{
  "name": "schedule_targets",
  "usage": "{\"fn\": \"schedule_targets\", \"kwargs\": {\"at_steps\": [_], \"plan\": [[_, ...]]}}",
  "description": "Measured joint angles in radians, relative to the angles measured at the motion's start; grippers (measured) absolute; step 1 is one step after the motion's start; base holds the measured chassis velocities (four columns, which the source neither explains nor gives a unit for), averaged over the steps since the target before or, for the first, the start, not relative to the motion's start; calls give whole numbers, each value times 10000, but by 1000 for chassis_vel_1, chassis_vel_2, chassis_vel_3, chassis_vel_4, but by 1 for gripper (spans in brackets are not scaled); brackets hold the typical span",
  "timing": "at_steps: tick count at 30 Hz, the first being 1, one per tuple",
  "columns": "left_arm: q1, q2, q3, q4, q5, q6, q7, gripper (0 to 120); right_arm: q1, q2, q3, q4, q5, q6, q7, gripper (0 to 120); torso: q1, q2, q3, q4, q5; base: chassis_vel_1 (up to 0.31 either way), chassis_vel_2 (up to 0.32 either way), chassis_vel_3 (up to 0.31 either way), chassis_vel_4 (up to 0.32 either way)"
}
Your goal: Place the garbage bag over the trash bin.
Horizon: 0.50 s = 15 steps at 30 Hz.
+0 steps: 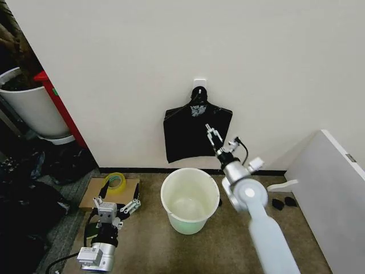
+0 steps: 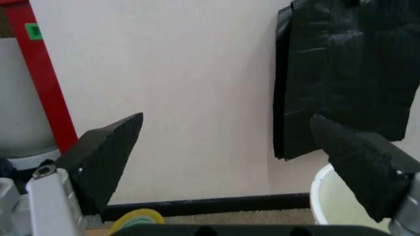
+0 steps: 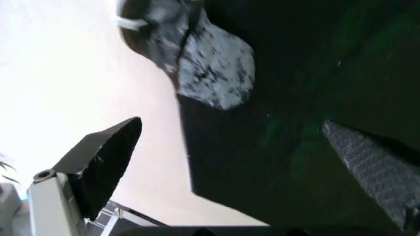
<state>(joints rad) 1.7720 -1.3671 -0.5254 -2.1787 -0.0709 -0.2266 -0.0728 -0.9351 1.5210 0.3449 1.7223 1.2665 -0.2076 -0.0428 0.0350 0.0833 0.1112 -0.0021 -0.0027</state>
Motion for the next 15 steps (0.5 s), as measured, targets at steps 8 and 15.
{"fn": "schedule_targets", "kwargs": {"at_steps": [8,15], "plan": [[63,18,-102,-130,-50,6,-84,100,595,691,138,-894,-397,50,-528,100,0,0,-1,-3,0,0,0,0,0],[83,7,-105,-138,-22,20,-113,100,1065,868,463,-1374,-607,123,-722,100,-1,0,-1,-3,0,0,0,0,0]]}}
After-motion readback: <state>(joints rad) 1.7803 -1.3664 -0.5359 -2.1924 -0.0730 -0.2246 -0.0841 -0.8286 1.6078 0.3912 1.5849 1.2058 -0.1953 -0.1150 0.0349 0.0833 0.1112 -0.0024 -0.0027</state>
